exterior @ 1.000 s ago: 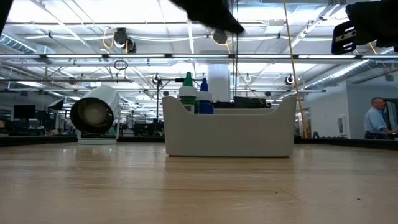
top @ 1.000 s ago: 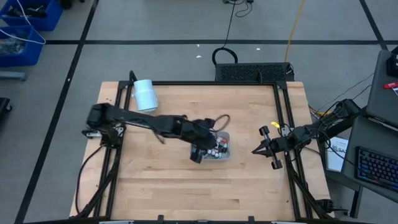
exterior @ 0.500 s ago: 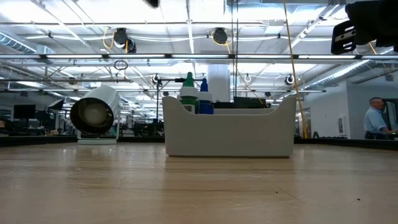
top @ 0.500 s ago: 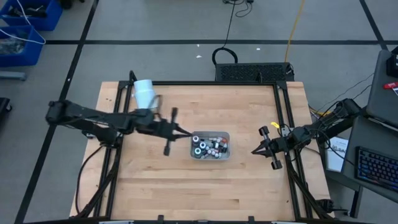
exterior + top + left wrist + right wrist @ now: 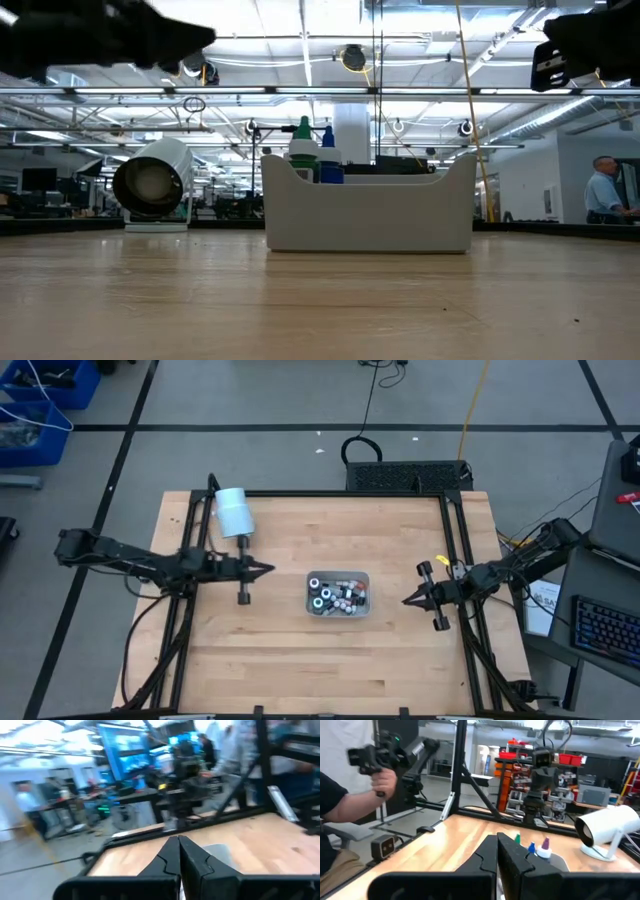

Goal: Pick & Place food coloring
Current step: Return to Home Position

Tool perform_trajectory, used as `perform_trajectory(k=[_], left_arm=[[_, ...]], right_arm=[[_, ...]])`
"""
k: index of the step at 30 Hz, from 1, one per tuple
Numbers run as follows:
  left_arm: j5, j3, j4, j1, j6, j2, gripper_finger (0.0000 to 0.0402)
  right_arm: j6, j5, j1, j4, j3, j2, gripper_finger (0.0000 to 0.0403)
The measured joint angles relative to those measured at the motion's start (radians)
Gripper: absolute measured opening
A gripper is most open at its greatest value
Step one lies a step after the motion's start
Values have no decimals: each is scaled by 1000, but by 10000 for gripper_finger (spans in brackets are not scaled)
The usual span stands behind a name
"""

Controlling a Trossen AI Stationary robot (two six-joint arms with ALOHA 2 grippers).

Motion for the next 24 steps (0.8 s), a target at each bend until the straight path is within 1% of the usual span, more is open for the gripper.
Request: perform_trajectory(k=[3, 8, 9, 11, 14, 19, 21, 24], left_arm=[[-47, -87, 15, 0, 1, -128, 1], [-46, -215, -21, 7, 7, -368, 0], [-44, -234, -41, 12, 5, -404, 0], [-40, -233, -157, 25, -15, -452, 0], [-17, -237, -277, 42, -30, -484, 0], [-17, -237, -454, 78, -20, -489, 0], [18, -237, -489, 95, -23, -489, 0], [93, -237, -495, 118, -18, -489, 0]], right_arm=[[5, -4, 3, 0, 0, -10, 0], [17, 4, 3, -38, 0, -39, 0], [17, 20, 2, -47, -5, -44, 0], [17, 60, 0, -31, -28, -56, 0], [47, 124, -19, -54, -36, -69, 0], [139, 126, -40, -139, -37, -67, 0], [163, 127, -40, -176, -37, -65, 0], [178, 129, -40, -193, -37, -65, 0]])
